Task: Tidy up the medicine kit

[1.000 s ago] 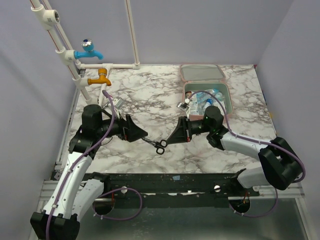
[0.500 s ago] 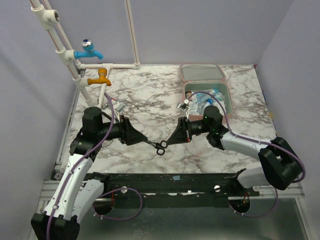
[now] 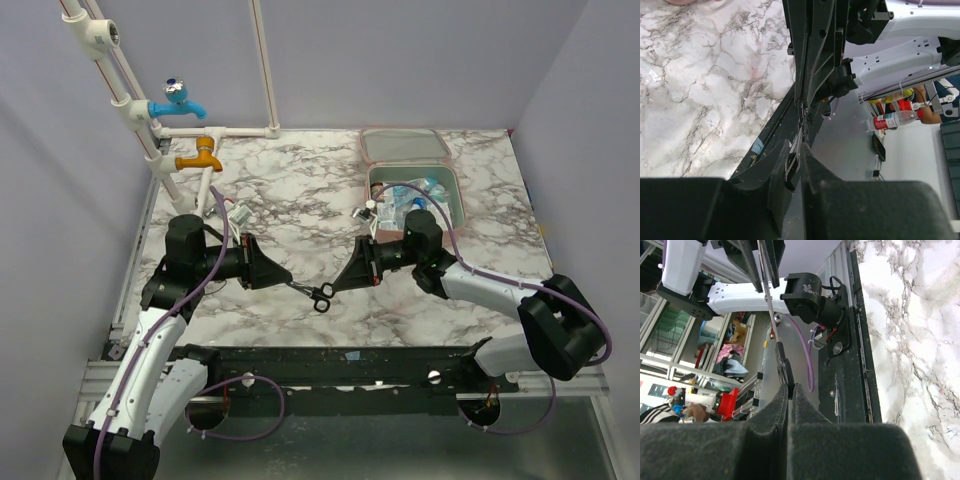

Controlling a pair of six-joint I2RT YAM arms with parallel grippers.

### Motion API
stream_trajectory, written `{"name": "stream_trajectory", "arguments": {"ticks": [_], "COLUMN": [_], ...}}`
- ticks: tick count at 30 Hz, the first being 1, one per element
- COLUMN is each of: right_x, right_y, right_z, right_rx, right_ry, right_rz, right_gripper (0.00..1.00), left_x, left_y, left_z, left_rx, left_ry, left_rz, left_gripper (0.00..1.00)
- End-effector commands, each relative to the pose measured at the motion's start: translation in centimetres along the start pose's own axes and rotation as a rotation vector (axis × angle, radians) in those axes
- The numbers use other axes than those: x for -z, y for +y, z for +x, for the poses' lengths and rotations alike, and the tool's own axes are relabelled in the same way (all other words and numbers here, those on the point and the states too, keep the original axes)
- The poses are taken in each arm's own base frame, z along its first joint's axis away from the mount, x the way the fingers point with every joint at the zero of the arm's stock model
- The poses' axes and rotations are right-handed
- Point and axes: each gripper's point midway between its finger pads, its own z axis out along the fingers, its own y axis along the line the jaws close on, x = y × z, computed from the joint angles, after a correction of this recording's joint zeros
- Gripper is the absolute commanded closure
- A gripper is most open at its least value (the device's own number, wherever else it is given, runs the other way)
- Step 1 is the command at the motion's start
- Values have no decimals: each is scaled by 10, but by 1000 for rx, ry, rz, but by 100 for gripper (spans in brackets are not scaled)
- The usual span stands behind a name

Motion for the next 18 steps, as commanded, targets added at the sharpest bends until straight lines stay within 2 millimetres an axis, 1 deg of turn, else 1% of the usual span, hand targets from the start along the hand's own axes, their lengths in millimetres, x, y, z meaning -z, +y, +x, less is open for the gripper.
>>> {"name": "stream_trajectory", "arguments": {"ticks": [1, 2, 3, 10, 11, 14, 15, 17, 18], "right_x": [-2, -2, -2, -2, -1, -1, -1, -1, -1], "right_y": [8, 7, 7, 7, 7, 5, 5, 4, 3], "right_z": [-7, -7, -7, -9, -10, -10, -10, -10, -10], "right_rx": [38, 40, 38, 39, 38, 37, 38, 41, 40], "right_ry": [2, 1, 0, -10, -11, -14, -17, -22, -23], "right_rz": [-4, -3, -1, 8, 11, 26, 31, 37, 38], "right_gripper": [99, 99, 99, 99, 96, 74, 64, 50, 46], "left_x": [1, 1, 1, 0, 0, 0, 0, 0, 0], "left_y": [-7, -7, -6, -3, -2, 0, 1, 3, 3], "left_z": [1, 1, 1, -1, -2, -7, -9, -12, -14], "left_rx": [-27, -28, -25, -17, -17, -13, -16, -17, -17], "left_ry": [7, 6, 7, 0, -5, -23, -31, -45, -52], "left_rz": [46, 47, 46, 27, 20, -4, -15, -33, -41], "left_gripper": [90, 96, 100, 100, 100, 100, 100, 100, 100]}}
